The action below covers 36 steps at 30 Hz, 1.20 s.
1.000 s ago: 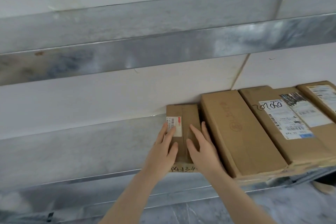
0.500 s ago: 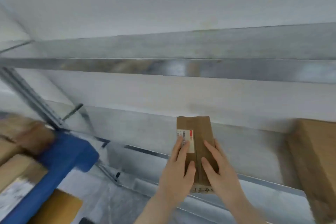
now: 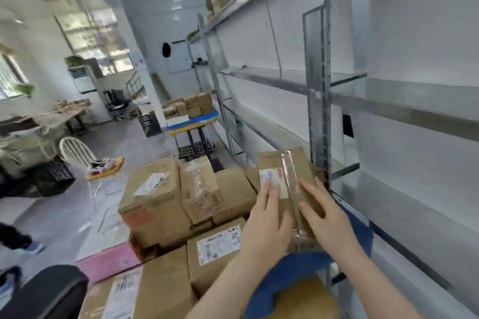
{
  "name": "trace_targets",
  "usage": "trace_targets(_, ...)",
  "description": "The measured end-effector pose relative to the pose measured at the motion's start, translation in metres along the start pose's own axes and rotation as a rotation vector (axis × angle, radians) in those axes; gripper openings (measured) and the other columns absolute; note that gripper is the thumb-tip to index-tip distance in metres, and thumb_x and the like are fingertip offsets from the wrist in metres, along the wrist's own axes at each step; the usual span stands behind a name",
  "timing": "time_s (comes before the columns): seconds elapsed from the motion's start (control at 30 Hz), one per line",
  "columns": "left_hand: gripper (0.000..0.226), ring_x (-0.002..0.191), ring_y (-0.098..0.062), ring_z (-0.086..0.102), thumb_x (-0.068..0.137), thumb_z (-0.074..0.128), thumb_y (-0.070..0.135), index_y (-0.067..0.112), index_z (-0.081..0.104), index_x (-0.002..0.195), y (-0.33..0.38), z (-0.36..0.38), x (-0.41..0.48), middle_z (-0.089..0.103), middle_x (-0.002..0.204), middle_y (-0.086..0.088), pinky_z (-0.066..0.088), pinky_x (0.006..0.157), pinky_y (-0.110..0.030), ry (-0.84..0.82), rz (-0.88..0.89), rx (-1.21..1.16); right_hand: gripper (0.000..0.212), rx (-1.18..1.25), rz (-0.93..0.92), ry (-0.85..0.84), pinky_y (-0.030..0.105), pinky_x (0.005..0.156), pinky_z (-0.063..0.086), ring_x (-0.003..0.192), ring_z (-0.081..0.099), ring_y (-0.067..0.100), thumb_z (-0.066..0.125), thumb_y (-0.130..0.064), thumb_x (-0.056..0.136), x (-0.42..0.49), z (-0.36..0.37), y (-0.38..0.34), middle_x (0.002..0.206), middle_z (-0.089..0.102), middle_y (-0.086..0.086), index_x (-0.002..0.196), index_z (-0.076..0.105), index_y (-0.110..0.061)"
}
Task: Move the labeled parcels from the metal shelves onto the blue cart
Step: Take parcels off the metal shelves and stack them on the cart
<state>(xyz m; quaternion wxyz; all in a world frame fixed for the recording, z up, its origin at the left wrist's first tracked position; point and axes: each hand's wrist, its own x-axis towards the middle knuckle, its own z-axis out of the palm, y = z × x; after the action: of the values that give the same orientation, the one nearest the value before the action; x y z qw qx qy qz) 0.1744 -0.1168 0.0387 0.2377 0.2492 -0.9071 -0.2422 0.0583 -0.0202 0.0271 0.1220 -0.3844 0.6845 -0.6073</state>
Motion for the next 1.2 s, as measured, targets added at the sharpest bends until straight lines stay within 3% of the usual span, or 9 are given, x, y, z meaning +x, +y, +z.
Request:
trace_targets(0.07,0.059,0.144,-0.01,0.018,0.099,0.033,0.039,0.027,0.013,0.152,-0.027,-0.028,0.029,-0.006,0.159,0.017,0.033,0.109,-0.032,0.004,-0.019,0.065,0.044,0.021,-0.017,-0.056,0.006,0.091,0.026,0.128,0.021,-0.014,0.057,-0.031,0.092,0.038,0.028,-0.01,0.148,0.024,-0.024,0.131,0.047,-0.049)
trace_targets(0.23,0.057,0.145,-0.018,0.017,0.1,0.032,0.035,0.018,0.016,0.151,-0.077,-0.068,0.085,-0.002,0.161,0.007,0.025,0.113,-0.035,-0.068,-0.087,0.159,0.045,0.009,0.007,-0.143,0.022,0.104,0.022,0.134,0.023,-0.001,0.06,-0.029,0.091,0.113,0.082,-0.011,0.15,0.031,-0.011,0.133,0.049,-0.039)
trace_targets(0.37,0.059,0.146,-0.022,0.011,0.099,0.031,0.035,0.014,0.015,0.152,-0.108,-0.068,0.115,0.001,0.161,0.0,0.016,0.117,-0.036,-0.146,-0.135,0.24,0.043,0.042,0.071,-0.154,0.03,0.11,0.029,0.133,0.032,0.004,0.061,-0.027,0.091,0.151,0.114,0.009,0.144,0.042,-0.01,0.132,0.052,-0.035)
trace_targets(0.5,0.057,0.147,-0.021,0.007,0.099,0.026,0.04,0.019,0.016,0.151,-0.132,-0.056,0.133,0.005,0.161,0.001,0.01,0.118,-0.049,-0.172,-0.198,0.378,0.038,0.046,0.115,-0.194,0.023,0.097,0.037,0.12,0.045,0.002,0.061,-0.026,0.09,0.179,0.136,0.035,0.131,0.053,-0.015,0.126,0.056,-0.036)
trace_targets(0.63,0.053,0.147,-0.018,0.002,0.097,0.023,0.041,0.022,0.026,0.147,-0.154,-0.044,0.138,0.011,0.16,0.005,-0.003,0.114,-0.059,-0.16,-0.239,0.483,0.036,0.014,0.152,-0.265,0.023,0.097,0.038,0.115,0.048,0.001,0.061,-0.025,0.089,0.197,0.153,0.06,0.127,0.056,-0.016,0.125,0.058,-0.032)
trace_targets(0.83,0.046,0.147,-0.016,0.0,0.099,0.024,0.039,0.024,0.041,0.139,-0.178,-0.038,0.117,0.02,0.157,0.005,-0.003,0.118,-0.046,-0.087,-0.251,0.567,0.035,0.007,0.173,-0.277,0.023,0.097,0.039,0.116,0.048,0.003,0.055,-0.026,0.093,0.205,0.174,0.081,0.128,0.056,-0.014,0.128,0.056,-0.031)
trace_targets(1.03,0.047,0.147,-0.019,-0.002,0.099,0.023,0.038,0.028,0.035,0.142,-0.163,-0.045,0.113,0.016,0.158,0.003,-0.003,0.117,-0.048,-0.114,-0.212,0.581,0.038,-0.016,0.161,-0.242,0.023,0.1,0.034,0.119,0.042,0.0,0.05,-0.035,0.095,0.201,0.157,0.071,0.134,0.048,-0.014,0.134,0.048,-0.033)
trace_targets(1.2,0.045,0.146,-0.02,0.01,0.1,0.029,0.038,0.032,0.032,0.144,-0.084,-0.017,0.138,0.022,0.156,0.004,0.011,0.117,-0.042,-0.194,0.001,0.49,0.035,0.083,0.264,-0.121,0.015,0.096,0.036,0.123,0.042,-0.003,0.049,-0.044,0.094,0.131,0.066,0.059,0.133,0.044,-0.026,0.129,0.046,-0.049)
